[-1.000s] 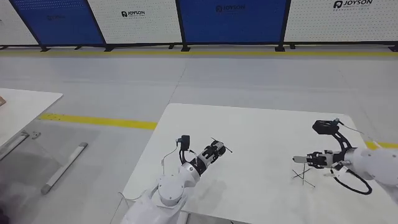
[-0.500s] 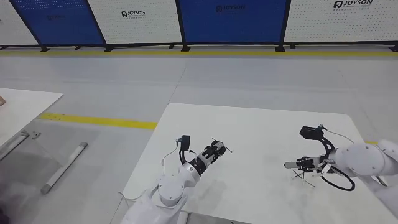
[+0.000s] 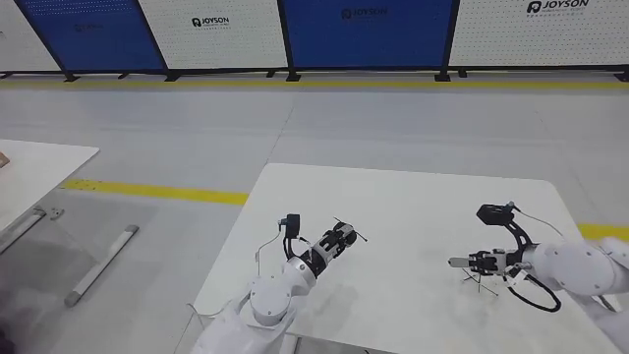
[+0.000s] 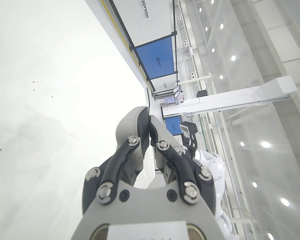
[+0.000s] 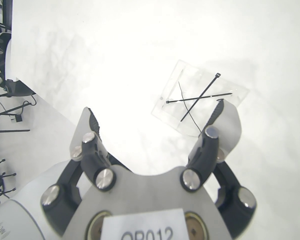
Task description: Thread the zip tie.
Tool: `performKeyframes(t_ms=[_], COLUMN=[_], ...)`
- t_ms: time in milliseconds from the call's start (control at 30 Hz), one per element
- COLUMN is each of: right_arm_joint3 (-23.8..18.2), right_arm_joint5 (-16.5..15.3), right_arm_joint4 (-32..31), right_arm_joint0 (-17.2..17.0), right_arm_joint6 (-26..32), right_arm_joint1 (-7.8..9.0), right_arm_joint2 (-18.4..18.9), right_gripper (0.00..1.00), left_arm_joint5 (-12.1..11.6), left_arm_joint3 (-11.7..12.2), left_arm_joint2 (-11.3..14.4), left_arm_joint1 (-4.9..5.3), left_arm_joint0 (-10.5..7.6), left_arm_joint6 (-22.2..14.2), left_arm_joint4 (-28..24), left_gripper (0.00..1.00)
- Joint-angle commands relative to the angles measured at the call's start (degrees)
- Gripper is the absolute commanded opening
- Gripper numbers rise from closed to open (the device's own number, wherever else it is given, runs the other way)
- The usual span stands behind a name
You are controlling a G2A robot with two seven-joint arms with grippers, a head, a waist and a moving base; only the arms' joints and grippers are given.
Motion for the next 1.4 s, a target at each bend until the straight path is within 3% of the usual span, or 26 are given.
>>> performKeyframes(t_ms=[0,100,500,667,867,1033,1367], right_arm_joint3=[0.07,0.3,0.25,0.42,-0.49,-0.33,4.15], right_arm_joint5=[-0.62,-0.68,-0.34,2.19,8.74,11.62,14.4], right_arm_joint4=[0.06,-0.69,-0.68,2.21,1.9,0.94,-1.04], right_arm_joint0=[-0.65,-0.27,-0.98,-2.46,-3.42,-2.82,1.0], right_arm_joint6=[0.09,-0.16,-1.48,-0.97,1.38,2.67,7.53], right_arm_joint1=[-0.01,-0.76,-0.83,-0.24,0.19,-0.49,-3.38], right_arm_joint2=[0.35,0.0,0.35,3.62,5.8,5.86,2.86], right_gripper=[1.0,1.0,1.0,1.0,1.0,0.82,0.73], left_arm_joint5=[0.0,0.0,0.0,0.0,0.0,0.0,0.0], left_arm_joint3=[0.0,0.0,0.0,0.0,0.0,0.0,0.0], left_arm_joint2=[0.0,0.0,0.0,0.0,0.0,0.0,0.0], left_arm_joint1=[0.0,0.0,0.0,0.0,0.0,0.0,0.0], left_arm_joint0=[0.0,0.0,0.0,0.0,0.0,0.0,0.0], left_arm_joint6=[0.0,0.0,0.0,0.0,0.0,0.0,0.0], left_arm_joint4=[0.0,0.0,0.0,0.0,0.0,0.0,0.0], left_gripper=[0.0,0.0,0.0,0.0,0.0,0.0,0.0])
